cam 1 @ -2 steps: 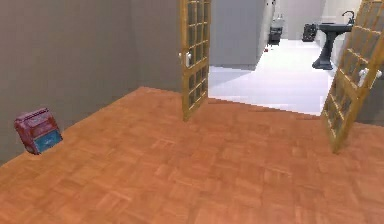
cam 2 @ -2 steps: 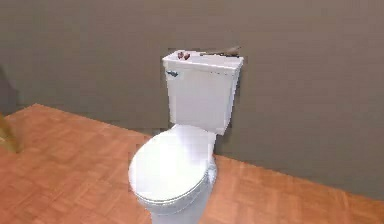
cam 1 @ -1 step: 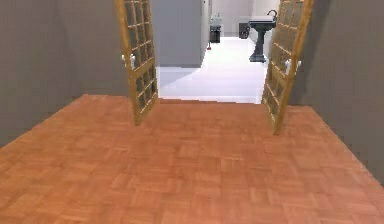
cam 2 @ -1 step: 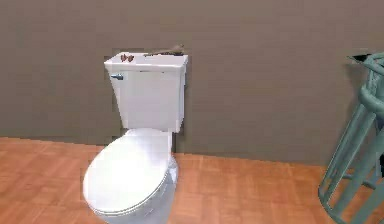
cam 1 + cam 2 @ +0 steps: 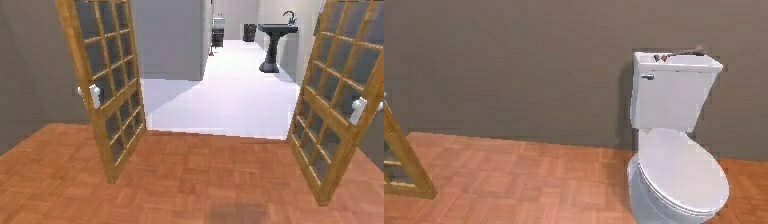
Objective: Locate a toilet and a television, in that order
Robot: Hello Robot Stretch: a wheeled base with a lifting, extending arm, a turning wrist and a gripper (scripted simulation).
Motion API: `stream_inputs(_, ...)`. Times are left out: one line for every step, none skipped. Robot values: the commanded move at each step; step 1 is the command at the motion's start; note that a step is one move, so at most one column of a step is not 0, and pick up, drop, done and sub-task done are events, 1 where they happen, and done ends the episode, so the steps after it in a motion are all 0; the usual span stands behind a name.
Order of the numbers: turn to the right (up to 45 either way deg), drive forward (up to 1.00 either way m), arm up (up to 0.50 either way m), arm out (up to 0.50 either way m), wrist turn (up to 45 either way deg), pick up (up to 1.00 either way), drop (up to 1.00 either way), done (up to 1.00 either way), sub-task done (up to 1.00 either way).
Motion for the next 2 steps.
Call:
stream_inputs(0.0,1.00,0.00,0.00,0.0,0.00,0.00,0.00,0.00)
stream_inputs(3.0,0.00,0.00,0.00,0.0,0.00,0.00,0.00,0.00)
